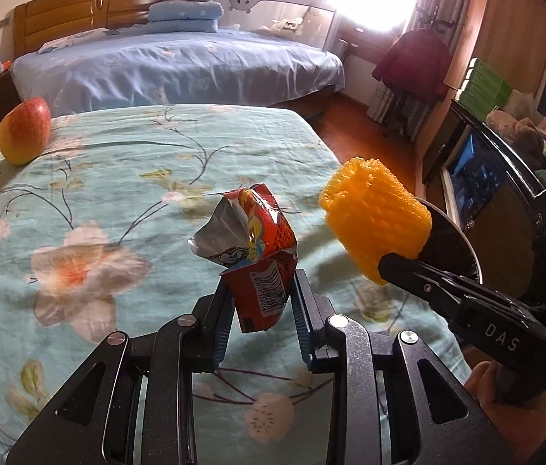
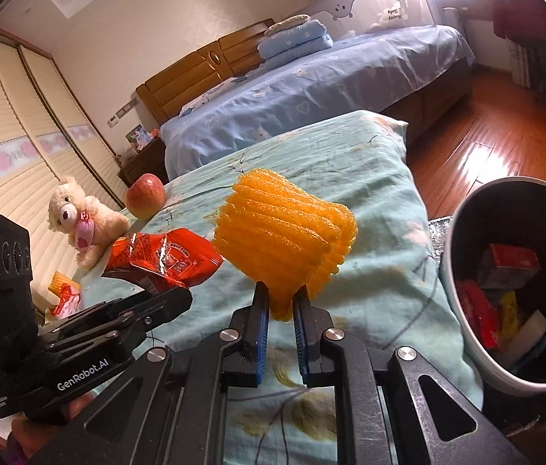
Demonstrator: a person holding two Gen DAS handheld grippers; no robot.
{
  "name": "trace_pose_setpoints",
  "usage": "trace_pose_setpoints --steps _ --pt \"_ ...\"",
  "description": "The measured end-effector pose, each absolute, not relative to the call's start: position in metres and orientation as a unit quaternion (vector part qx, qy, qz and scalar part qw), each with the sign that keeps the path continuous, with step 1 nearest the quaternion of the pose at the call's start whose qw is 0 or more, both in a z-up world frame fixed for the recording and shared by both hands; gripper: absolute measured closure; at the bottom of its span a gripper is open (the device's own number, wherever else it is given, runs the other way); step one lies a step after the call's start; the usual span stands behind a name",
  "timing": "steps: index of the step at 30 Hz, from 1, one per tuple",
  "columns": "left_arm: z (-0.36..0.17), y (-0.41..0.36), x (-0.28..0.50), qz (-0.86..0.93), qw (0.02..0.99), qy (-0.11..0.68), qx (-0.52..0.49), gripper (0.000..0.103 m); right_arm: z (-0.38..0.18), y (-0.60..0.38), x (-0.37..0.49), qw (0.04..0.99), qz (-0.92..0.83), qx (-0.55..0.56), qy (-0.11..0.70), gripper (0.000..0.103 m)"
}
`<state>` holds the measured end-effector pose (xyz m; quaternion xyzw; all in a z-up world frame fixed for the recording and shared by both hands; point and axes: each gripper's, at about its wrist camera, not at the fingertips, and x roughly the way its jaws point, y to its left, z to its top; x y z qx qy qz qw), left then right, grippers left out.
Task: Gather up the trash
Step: 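Carry the red wrapper and orange corn toy over the bin with both tools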
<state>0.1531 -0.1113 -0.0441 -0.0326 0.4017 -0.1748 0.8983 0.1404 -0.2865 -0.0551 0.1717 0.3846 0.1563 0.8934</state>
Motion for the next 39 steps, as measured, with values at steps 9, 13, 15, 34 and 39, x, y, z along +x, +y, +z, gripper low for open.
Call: trace_pose_setpoints --steps 9,13,15,34,39 --pt "-0.042 -0.123 0.148 -0.184 0.897 0.400 -0.022 0.076 -0.056 -0.296 0.129 0.898 0.146 0.171 0.378 0.091" --pt "-0.042 -0.130 0.145 -0.190 0.896 0.401 -0.019 0.076 -0.056 -0.301 0.124 0.899 0.141 0.175 0.375 0.091" --pt "-0.041 -0.134 0.145 -0.194 0.896 0.400 -0.017 0.076 -0.056 -0.304 0.122 0.900 0.138 0.177 0.374 0.091" --pt "-0.043 -0.168 0.143 -0.229 0.887 0.402 -0.002 0.076 -0.056 -0.333 0.109 0.909 0.099 0.177 0.365 0.091" --pt "-0.044 -0.173 0.143 -0.239 0.884 0.403 -0.002 0.076 -0.057 -0.340 0.106 0.910 0.086 0.178 0.365 0.091"
